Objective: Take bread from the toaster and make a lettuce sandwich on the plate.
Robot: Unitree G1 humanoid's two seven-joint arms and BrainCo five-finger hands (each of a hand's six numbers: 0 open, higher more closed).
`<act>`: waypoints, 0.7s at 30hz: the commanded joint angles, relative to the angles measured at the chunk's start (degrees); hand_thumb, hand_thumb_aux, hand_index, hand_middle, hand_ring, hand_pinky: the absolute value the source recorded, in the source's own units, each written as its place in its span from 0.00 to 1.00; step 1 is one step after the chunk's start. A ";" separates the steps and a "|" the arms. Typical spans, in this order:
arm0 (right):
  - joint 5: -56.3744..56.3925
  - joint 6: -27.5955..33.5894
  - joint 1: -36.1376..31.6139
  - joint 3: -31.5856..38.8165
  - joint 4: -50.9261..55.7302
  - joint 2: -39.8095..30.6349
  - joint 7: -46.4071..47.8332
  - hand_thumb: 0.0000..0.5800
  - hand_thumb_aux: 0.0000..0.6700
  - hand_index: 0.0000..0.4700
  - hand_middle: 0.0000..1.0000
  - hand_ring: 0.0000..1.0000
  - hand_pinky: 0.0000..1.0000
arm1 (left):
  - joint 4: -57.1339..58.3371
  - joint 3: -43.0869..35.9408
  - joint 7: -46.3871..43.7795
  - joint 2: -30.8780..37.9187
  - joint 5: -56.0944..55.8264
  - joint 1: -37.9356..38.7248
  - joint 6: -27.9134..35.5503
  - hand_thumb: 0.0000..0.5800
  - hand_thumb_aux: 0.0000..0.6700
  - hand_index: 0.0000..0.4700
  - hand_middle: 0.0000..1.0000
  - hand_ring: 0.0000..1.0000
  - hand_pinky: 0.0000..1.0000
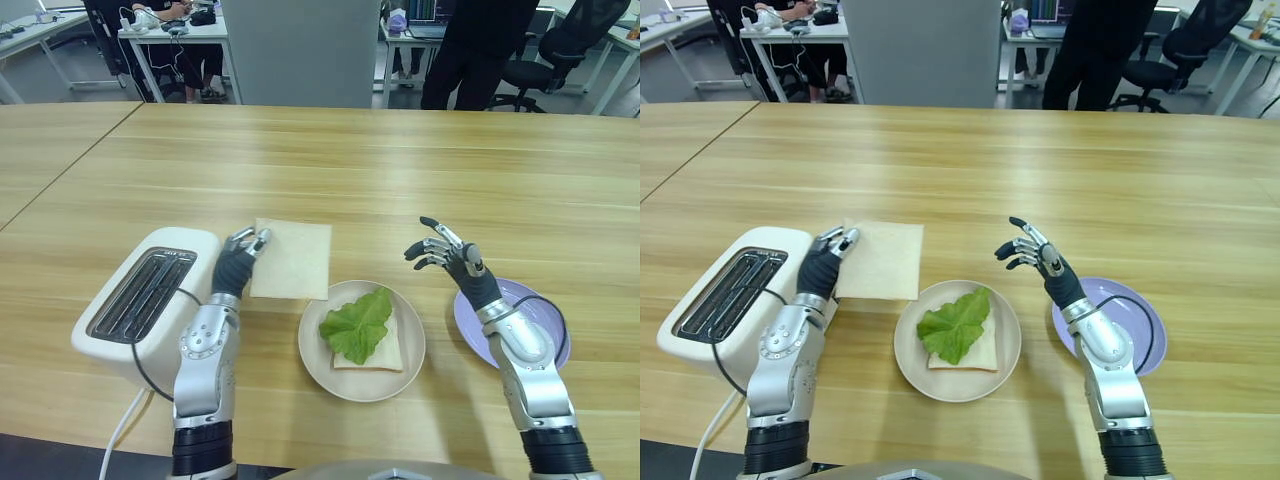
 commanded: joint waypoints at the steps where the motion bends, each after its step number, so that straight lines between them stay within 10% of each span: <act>1: -4.79 -3.62 -0.73 1.91 0.12 -0.81 -0.45 0.00 0.00 0.00 0.39 0.39 0.39 | 2.84 -2.35 -1.22 -1.32 -2.07 0.93 -0.22 1.00 1.00 0.98 1.00 1.00 1.00; 21: -18.61 -13.64 -2.07 8.09 4.30 -3.62 -3.15 0.00 0.00 0.00 0.37 0.37 0.37 | -3.30 -21.02 20.86 -10.89 10.22 11.06 0.98 1.00 1.00 0.98 1.00 1.00 1.00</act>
